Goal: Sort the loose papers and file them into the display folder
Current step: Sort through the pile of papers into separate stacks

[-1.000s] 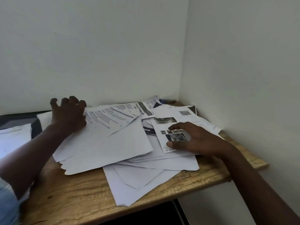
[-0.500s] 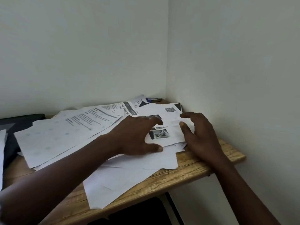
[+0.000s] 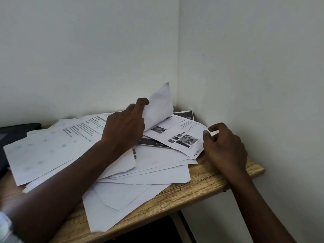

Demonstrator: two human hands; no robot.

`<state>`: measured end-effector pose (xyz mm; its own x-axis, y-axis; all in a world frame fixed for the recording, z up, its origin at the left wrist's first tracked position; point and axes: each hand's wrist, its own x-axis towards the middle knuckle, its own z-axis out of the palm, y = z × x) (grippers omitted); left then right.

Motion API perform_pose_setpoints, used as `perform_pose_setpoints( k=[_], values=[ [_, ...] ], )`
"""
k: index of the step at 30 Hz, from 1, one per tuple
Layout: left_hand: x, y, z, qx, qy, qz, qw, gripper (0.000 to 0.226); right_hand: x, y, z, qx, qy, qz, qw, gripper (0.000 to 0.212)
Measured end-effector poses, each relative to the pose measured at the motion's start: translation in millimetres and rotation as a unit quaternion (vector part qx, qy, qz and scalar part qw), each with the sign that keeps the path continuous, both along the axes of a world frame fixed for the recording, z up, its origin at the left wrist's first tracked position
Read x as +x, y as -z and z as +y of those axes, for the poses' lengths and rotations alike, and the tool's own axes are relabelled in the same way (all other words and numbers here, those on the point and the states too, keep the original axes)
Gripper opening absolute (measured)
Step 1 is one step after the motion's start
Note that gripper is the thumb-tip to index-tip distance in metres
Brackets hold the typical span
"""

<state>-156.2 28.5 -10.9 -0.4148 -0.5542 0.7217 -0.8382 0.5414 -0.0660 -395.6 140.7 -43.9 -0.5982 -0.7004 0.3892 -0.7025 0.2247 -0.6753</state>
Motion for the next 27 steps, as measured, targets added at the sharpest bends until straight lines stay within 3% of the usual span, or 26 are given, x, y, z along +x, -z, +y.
perform_pose_setpoints(
  k=[4,12,17,19,22,27],
  values=[
    [-1,3,0,0.016,-0.014,-0.028,0.999,0.034,12,-5,10,0.033,0.033,0.074,0.996,0.038],
    [-3,7,2,0.044,-0.009,0.014,0.999,0.032,30,-3,23,0.074,-0.068,0.070,0.992,0.052],
    [6,2,-3,0.019,0.002,0.070,0.997,0.030,22,-4,15,0.221,-0.103,0.146,0.959,0.106],
    [10,1,-7,0.019,-0.003,0.097,0.995,0.030,20,0,10,0.230,-0.135,0.143,0.953,0.099],
    [18,1,-11,0.034,0.009,0.122,0.992,0.030,20,5,8,0.139,-0.129,0.150,0.970,0.066],
    [22,9,-8,0.113,0.052,0.075,0.989,0.030,23,6,10,0.091,-0.154,0.136,0.974,0.038]
  ],
)
